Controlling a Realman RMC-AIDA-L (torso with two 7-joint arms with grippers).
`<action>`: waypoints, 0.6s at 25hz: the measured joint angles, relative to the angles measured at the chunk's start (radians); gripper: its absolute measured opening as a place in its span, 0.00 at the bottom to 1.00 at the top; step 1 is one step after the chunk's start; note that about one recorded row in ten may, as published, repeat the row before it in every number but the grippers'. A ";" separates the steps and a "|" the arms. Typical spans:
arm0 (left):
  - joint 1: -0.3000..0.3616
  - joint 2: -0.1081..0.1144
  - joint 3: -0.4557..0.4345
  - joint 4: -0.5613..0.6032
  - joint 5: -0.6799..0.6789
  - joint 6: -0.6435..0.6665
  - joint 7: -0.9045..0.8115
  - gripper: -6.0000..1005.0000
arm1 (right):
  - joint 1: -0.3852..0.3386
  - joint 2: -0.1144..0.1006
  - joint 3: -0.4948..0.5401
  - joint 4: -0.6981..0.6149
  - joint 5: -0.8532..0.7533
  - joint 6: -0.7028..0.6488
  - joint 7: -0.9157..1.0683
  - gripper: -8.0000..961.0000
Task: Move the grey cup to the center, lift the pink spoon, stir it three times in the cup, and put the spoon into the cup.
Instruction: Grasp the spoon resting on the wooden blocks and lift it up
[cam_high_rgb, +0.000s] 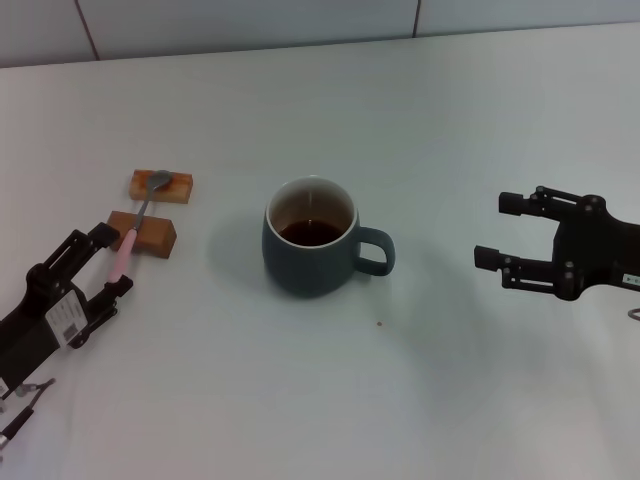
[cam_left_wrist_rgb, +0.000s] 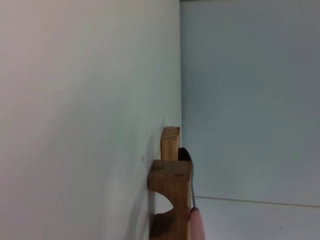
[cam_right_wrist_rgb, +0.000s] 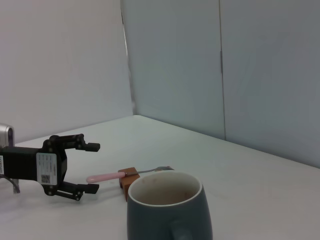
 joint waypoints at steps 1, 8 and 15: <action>-0.003 0.000 -0.002 -0.003 0.000 -0.003 0.001 0.75 | 0.000 0.000 0.000 0.000 0.000 0.002 0.000 0.82; -0.019 0.001 -0.028 -0.027 -0.001 -0.024 0.018 0.74 | 0.004 0.000 -0.003 0.002 0.004 0.006 0.000 0.82; -0.032 0.001 -0.046 -0.044 -0.001 -0.049 0.036 0.73 | 0.012 -0.001 0.000 0.016 0.005 0.007 0.000 0.82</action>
